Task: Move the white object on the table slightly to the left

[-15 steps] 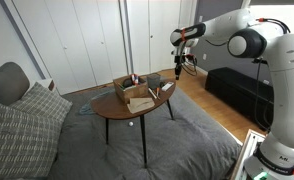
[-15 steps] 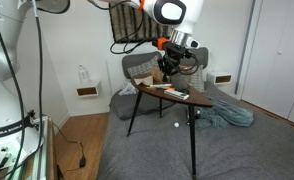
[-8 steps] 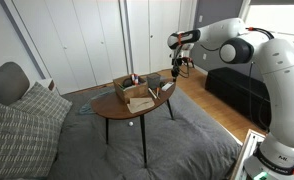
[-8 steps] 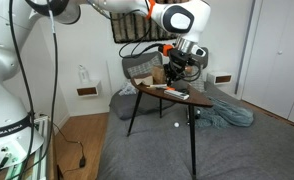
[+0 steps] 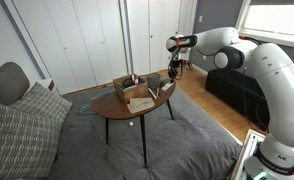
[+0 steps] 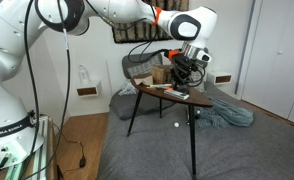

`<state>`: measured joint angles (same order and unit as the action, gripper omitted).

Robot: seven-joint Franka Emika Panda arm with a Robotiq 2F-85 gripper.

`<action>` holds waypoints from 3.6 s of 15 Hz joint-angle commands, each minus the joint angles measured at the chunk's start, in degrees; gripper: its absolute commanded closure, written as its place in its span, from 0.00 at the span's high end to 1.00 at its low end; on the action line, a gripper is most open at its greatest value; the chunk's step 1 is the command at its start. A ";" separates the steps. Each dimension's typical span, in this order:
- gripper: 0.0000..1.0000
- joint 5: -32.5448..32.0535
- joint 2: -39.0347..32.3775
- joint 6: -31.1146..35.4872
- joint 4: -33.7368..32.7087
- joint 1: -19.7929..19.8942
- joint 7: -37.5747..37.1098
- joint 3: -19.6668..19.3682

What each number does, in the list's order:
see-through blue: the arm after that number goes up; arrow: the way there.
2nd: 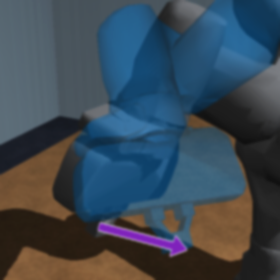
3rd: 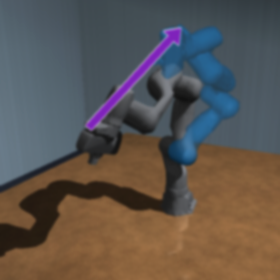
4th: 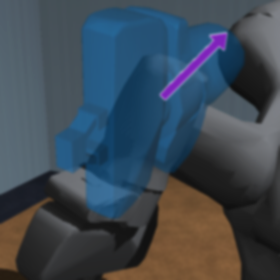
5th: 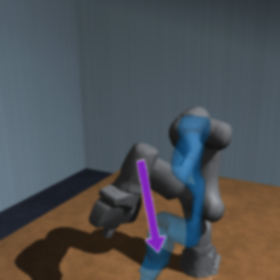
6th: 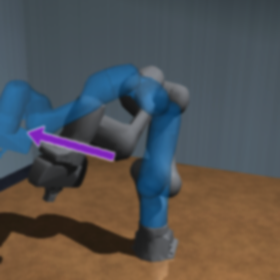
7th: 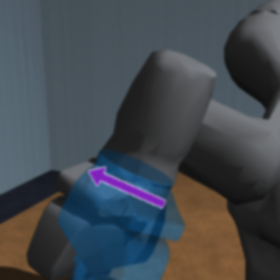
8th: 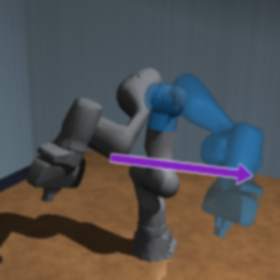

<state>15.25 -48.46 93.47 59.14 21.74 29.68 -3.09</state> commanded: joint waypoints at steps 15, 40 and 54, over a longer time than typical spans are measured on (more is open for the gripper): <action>0.00 1.21 -9.37 -2.18 -12.45 0.97 -5.09 2.09; 0.33 -0.06 14.12 7.72 8.78 3.74 0.24 0.61; 1.00 -2.21 40.91 25.44 42.62 -3.83 7.73 -0.73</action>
<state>13.92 -15.00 112.31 90.78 20.19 35.53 -2.50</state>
